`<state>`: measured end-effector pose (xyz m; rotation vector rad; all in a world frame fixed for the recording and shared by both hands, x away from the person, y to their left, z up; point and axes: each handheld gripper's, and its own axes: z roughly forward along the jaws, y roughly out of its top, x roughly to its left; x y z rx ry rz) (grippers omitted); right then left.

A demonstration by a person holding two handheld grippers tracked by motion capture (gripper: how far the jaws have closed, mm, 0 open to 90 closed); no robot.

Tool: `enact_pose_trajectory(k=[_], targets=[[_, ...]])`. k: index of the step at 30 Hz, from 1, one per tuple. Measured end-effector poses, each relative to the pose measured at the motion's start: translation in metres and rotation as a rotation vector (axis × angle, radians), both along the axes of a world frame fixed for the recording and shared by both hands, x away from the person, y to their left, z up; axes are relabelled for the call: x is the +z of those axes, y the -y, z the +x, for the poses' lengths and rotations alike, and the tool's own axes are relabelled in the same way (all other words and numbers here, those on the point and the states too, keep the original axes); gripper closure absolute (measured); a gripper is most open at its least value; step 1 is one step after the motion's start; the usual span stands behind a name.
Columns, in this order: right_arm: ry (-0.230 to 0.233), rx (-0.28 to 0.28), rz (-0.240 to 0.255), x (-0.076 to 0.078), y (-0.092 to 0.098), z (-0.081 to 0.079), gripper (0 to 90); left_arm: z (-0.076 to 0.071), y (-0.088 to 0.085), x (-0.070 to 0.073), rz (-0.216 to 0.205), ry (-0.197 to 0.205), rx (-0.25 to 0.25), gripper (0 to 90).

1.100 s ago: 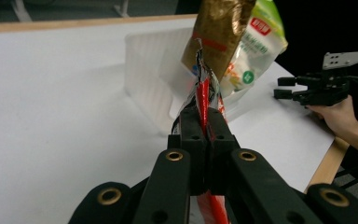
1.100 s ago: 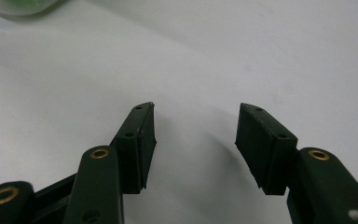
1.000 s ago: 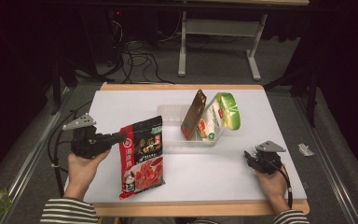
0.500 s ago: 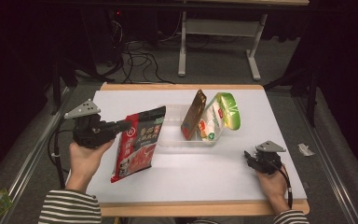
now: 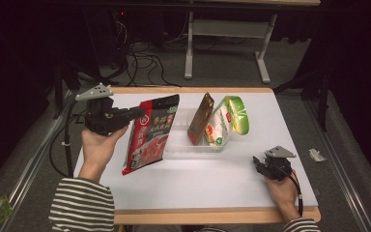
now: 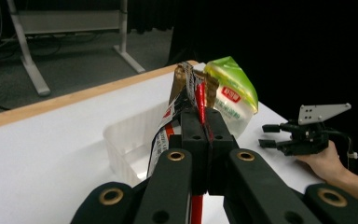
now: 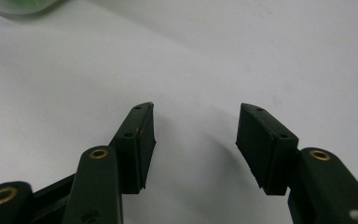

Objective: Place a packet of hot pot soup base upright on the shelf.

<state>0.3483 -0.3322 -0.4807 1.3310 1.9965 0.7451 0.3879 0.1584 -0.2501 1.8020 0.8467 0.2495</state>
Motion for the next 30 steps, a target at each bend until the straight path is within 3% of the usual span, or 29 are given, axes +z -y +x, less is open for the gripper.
enact_pose_trajectory(k=[8,18,25,30], targets=[[0.005,-0.003,-0.006,0.000,-0.001,0.000,46.5,0.020,0.014,0.012,-0.024,0.013,-0.009,89.9],[0.009,-0.002,-0.013,0.000,-0.001,0.000,46.4,0.044,0.034,0.023,-0.023,0.032,0.045,89.9],[0.013,0.003,-0.019,0.000,-0.001,-0.001,46.4,0.064,0.052,0.023,-0.012,0.040,0.065,89.9],[0.007,0.001,-0.018,0.000,-0.002,-0.001,46.5,0.078,0.065,0.016,-0.027,0.043,0.084,89.9]])
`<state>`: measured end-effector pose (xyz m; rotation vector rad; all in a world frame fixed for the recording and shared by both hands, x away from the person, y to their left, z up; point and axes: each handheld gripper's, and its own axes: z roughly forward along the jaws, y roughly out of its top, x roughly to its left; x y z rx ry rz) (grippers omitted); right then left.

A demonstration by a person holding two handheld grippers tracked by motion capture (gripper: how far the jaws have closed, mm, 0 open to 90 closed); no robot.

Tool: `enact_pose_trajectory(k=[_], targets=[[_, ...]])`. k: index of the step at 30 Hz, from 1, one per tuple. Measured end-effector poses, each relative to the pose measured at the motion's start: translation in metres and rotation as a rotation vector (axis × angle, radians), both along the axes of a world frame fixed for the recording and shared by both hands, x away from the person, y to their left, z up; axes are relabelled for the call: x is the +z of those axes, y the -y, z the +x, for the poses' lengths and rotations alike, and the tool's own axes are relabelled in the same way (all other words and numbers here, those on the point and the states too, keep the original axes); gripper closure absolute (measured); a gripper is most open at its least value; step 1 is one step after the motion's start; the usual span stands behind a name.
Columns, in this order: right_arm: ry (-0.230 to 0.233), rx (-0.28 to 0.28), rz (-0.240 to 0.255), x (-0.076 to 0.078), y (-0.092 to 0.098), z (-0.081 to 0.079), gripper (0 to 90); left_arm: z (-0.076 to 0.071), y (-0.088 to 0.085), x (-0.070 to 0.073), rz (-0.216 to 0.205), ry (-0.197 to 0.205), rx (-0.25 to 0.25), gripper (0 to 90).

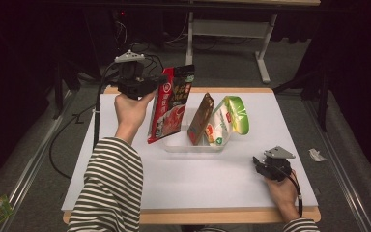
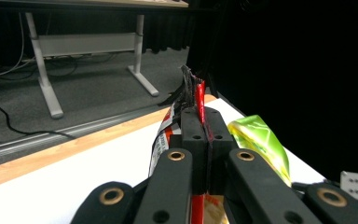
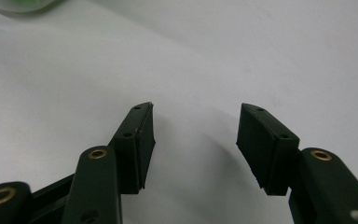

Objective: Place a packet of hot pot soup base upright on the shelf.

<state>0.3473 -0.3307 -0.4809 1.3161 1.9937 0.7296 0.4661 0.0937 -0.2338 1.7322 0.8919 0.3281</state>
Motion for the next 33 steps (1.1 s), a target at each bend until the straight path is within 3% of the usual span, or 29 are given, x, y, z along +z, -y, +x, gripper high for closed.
enact_pose_trajectory(k=[14,15,17,21,25,27,33], targets=[[0.007,-0.001,-0.002,0.000,-0.001,0.000,46.5,0.027,0.036,-0.029,0.021,0.064,0.050,89.9],[0.007,0.001,-0.007,0.000,-0.001,-0.001,46.5,0.029,0.038,-0.038,0.016,0.075,0.063,89.9],[0.014,0.002,-0.011,-0.001,-0.002,-0.001,46.5,0.028,0.037,-0.048,-0.016,0.061,0.061,89.9],[0.013,0.008,-0.019,0.000,-0.002,-0.001,46.5,0.024,0.035,-0.062,0.000,0.049,0.067,89.6],[0.023,0.008,-0.020,-0.001,-0.002,-0.001,46.5,0.019,0.034,-0.073,0.079,0.026,0.061,89.2],[0.023,0.009,-0.022,-0.001,-0.003,-0.001,46.5,0.015,0.030,-0.073,0.086,0.036,0.063,89.1],[0.017,0.010,-0.025,-0.001,-0.003,-0.002,46.5,0.016,0.026,-0.069,0.101,-0.003,0.066,86.3]])
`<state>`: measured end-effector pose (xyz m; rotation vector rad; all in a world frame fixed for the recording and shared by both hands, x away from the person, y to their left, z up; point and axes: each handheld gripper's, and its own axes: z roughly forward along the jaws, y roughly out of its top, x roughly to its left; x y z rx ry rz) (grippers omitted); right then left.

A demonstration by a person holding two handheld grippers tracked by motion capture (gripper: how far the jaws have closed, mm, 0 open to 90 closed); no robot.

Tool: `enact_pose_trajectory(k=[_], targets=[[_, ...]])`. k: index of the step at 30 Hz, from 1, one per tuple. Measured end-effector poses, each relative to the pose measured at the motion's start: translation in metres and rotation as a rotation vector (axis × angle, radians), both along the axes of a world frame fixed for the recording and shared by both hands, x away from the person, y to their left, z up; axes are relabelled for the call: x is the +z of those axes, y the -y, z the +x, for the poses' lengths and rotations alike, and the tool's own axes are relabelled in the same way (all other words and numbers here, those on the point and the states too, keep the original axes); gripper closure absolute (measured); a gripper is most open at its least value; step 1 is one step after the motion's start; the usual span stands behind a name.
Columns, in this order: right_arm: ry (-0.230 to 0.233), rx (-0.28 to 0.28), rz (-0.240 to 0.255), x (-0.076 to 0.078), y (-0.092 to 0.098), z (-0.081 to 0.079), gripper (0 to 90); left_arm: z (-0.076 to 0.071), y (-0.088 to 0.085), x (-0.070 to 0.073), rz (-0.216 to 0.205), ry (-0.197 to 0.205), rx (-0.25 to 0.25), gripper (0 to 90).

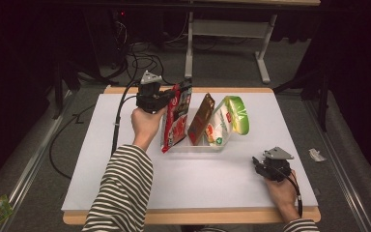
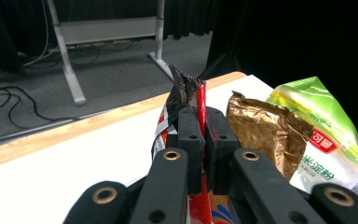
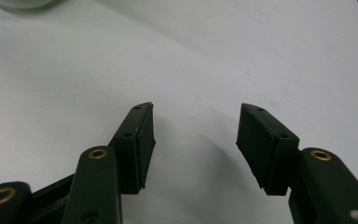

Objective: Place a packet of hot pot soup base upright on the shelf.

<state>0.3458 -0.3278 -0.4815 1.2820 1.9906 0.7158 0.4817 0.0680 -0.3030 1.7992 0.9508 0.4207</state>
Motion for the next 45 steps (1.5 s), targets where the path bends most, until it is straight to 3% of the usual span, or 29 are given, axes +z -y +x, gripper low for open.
enact_pose_trajectory(k=[3,7,14,25,28,31,34,39,43,45], targets=[[0.002,0.001,-0.002,0.000,0.000,0.000,46.6,0.003,0.000,0.000,0.016,-0.012,0.006,83.9],[0.002,0.001,-0.001,0.000,0.000,0.000,46.5,0.002,0.001,0.003,0.074,-0.001,-0.001,81.2],[0.001,0.000,-0.003,0.000,0.000,0.000,46.6,0.001,-0.002,0.004,0.089,-0.012,0.003,67.3],[0.001,-0.001,-0.005,0.000,0.000,0.000,46.5,-0.008,-0.006,-0.016,0.204,-0.103,0.006,48.4],[0.004,0.002,-0.009,0.000,0.000,0.000,46.5,-0.008,-0.007,-0.027,0.207,-0.150,-0.004,45.4],[0.004,0.001,-0.010,0.000,-0.001,0.000,46.5,-0.007,-0.004,-0.034,0.222,-0.198,-0.015,45.0],[0.006,0.003,-0.012,0.000,-0.001,0.000,46.6,-0.004,0.002,-0.044,0.271,-0.256,-0.022,45.1],[0.010,0.004,-0.011,0.000,-0.001,0.000,46.5,0.000,0.012,-0.057,0.295,-0.317,-0.010,49.0],[0.014,0.005,-0.010,-0.001,-0.001,0.000,46.5,0.003,0.018,-0.062,0.334,-0.353,0.001,57.0],[0.012,0.003,-0.009,-0.001,-0.001,0.000,46.5,0.003,0.019,-0.063,0.332,-0.367,0.010,61.7]])
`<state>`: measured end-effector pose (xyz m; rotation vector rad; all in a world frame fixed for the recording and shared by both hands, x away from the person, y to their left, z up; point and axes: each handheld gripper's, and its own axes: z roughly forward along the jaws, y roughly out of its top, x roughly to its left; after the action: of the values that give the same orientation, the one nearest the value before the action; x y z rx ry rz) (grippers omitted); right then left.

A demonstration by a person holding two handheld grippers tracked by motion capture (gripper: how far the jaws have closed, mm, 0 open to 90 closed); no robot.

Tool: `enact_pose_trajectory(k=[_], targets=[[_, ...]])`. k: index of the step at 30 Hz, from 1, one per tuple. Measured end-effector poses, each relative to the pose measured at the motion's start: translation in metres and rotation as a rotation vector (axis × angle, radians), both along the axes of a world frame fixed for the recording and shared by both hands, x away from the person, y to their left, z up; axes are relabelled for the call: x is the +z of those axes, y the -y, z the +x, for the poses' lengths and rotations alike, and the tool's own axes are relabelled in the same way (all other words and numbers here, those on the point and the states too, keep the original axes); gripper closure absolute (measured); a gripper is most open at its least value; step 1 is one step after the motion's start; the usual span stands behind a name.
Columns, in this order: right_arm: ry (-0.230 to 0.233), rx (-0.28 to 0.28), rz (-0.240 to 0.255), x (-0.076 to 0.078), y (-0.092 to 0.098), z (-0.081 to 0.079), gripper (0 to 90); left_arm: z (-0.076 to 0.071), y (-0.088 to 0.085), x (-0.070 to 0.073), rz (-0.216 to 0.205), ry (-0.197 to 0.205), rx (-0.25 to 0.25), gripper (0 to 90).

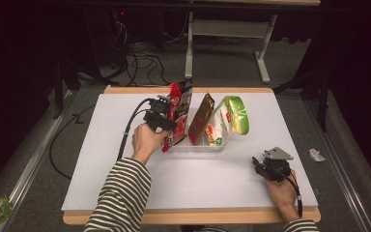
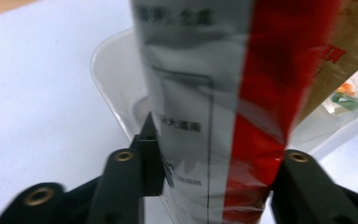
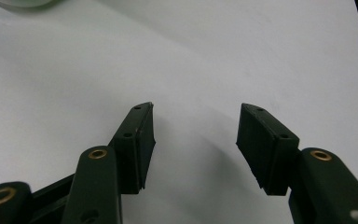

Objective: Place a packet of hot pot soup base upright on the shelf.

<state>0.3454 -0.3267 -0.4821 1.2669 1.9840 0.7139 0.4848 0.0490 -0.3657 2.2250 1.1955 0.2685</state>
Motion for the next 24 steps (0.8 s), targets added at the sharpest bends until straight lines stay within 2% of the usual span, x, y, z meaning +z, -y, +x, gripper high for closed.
enact_pose_trajectory(k=[2,4,6,18,22,24], targets=[[-0.001,-0.002,0.000,0.000,0.000,0.000,46.6,0.000,0.001,0.000,0.000,-0.002,0.016,64.4],[-0.001,-0.002,0.000,0.000,0.000,0.000,46.5,-0.002,0.003,0.000,0.010,0.010,0.027,65.9],[-0.001,-0.001,-0.001,0.000,0.000,0.000,46.5,-0.004,0.003,-0.001,0.003,0.024,0.042,67.1],[-0.001,-0.002,-0.002,0.000,0.000,0.000,46.6,-0.020,-0.002,-0.007,-0.112,0.135,0.108,78.3],[-0.001,0.000,0.000,0.000,0.000,0.000,46.6,-0.023,-0.005,-0.006,-0.168,0.171,0.142,79.6],[-0.001,-0.001,0.000,0.000,0.000,0.000,46.6,-0.027,-0.006,-0.005,-0.192,0.205,0.161,79.9]])
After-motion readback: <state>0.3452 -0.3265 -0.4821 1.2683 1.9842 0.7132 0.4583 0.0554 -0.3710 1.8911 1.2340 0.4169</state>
